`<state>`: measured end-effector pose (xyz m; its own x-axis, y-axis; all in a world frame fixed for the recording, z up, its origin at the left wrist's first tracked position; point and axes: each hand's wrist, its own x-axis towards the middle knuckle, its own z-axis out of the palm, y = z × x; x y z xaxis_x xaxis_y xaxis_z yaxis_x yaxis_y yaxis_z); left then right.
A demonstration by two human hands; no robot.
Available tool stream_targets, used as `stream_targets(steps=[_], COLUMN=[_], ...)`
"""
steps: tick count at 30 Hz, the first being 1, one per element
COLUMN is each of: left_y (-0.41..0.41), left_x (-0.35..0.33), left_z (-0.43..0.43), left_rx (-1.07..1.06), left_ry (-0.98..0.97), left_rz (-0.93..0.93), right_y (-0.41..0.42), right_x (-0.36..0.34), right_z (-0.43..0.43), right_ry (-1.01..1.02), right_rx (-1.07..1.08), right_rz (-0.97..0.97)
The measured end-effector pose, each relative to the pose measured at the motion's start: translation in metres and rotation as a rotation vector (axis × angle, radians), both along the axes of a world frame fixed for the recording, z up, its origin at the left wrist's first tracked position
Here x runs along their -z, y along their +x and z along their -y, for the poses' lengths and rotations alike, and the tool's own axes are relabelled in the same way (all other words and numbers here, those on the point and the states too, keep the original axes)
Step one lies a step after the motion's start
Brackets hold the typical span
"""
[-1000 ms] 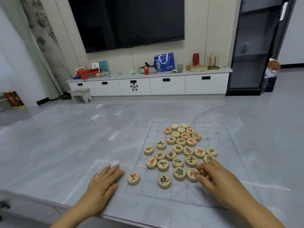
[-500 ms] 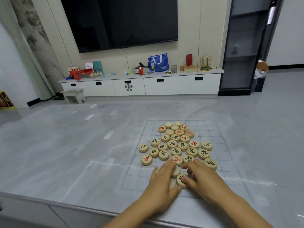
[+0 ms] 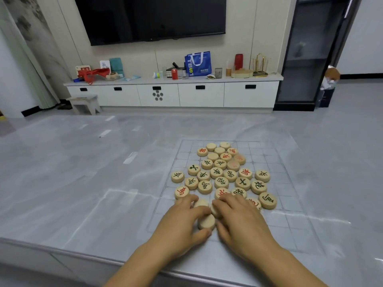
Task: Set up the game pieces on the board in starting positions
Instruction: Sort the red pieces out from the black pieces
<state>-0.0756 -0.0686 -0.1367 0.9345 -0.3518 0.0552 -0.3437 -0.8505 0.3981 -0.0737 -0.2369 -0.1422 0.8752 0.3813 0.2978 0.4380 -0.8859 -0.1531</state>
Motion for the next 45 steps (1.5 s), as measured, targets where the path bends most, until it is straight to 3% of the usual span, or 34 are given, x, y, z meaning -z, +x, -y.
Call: stream_targets(steps=[6, 11, 14, 20, 31, 36, 41, 45], left_y=[0.007, 0.014, 0.019, 0.023, 0.029, 0.038, 0.039, 0.041], left_x=[-0.002, 0.0, 0.0, 0.002, 0.003, 0.001, -0.005, -0.003], left_z=[-0.008, -0.011, -0.011, -0.012, -0.008, -0.011, -0.011, -0.012], left_rx=[-0.038, -0.09, -0.16, -0.116, -0.025, -0.04, -0.074, -0.092], left_ry=[-0.232, -0.379, -0.488, -0.353, -0.16, -0.217, -0.428, -0.457], left_rz=[-0.125, -0.182, -0.149, -0.065, -0.063, -0.015, -0.143, -0.134], right_y=[0.013, 0.018, 0.017, 0.018, 0.015, 0.021, 0.054, 0.084], right_x=[-0.002, -0.01, -0.007, 0.004, 0.001, -0.006, -0.019, -0.021], right_z=[0.0, 0.008, 0.009, 0.015, 0.026, 0.039, 0.058, 0.06], right_ry=[0.038, 0.332, 0.304, 0.283, 0.283, 0.388, 0.503, 0.474], right_rx=[0.039, 0.11, 0.157, 0.091, -0.007, 0.038, 0.253, 0.343], right_rz=[0.015, -0.196, -0.161, -0.043, -0.104, -0.169, -0.171, -0.17])
